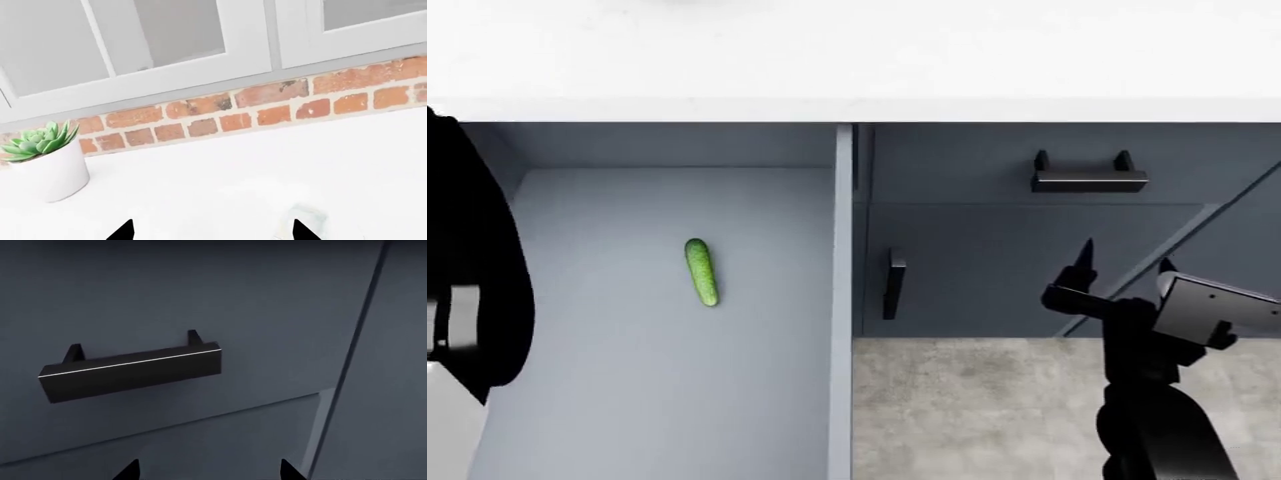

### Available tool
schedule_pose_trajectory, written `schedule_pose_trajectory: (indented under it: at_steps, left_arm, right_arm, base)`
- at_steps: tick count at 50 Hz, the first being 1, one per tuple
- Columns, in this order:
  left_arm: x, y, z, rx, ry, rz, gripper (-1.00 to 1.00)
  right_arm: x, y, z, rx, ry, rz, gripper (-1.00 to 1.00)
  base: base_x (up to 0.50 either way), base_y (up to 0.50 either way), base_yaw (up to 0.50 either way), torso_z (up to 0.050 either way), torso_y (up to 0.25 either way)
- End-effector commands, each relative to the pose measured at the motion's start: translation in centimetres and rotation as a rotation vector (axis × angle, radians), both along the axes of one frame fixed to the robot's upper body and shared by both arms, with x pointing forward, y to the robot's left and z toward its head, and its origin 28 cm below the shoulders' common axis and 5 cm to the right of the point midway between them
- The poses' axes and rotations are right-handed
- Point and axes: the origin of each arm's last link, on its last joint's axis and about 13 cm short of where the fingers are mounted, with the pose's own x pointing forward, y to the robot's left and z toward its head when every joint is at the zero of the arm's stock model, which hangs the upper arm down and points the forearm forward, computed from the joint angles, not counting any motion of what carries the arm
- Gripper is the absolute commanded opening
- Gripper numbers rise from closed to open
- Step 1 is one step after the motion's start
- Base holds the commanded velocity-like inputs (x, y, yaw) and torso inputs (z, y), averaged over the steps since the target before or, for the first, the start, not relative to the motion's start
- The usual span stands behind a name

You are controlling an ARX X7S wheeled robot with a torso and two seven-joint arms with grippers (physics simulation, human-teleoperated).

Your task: Place the bar in the bowl and close the drawer.

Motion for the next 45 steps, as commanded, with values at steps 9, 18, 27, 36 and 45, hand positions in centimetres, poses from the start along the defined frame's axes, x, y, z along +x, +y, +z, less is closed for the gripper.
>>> schedule_pose_trajectory:
  at_steps: [9,18,27,36,45]
  left_arm:
    - [-5.9,0.2,-3.2,0.008,0.1,-0.02,1.0]
    - [-6.1,0.1,-3.9,0.01,0.11,-0.034,1.0]
    - [-6.4,0.4,-4.1,-0.022,0.089,-0.047,1.0]
    - [-6.3,0.7,-4.2,-0.051,0.072,-0.068,1.0]
    - [-6.2,0.8,-4.0,-0.071,0.056,-0.084,1.0]
  right_arm:
    - [0.3,0.8,-0.1,-0.007,0.005,0.034,1.0]
    - [-0.2,1.1,0.0,-0.01,0.002,0.048,1.0]
    - [-0.4,1.2,0.3,-0.012,-0.004,0.056,1.0]
    - [0.1,1.3,0.4,-0.015,0.001,0.059,1.0]
    - [0.2,1.3,0.3,-0.012,0.001,0.066,1.0]
  base:
    - [0.0,0.0,0.0,0.0,0.0]
    - [0.0,0.0,0.0,0.0,0.0]
    - [0.0,0.0,0.0,0.0,0.0]
    - [0.0,0.0,0.0,0.0,0.0]
    - [0.0,0.0,0.0,0.0,0.088]
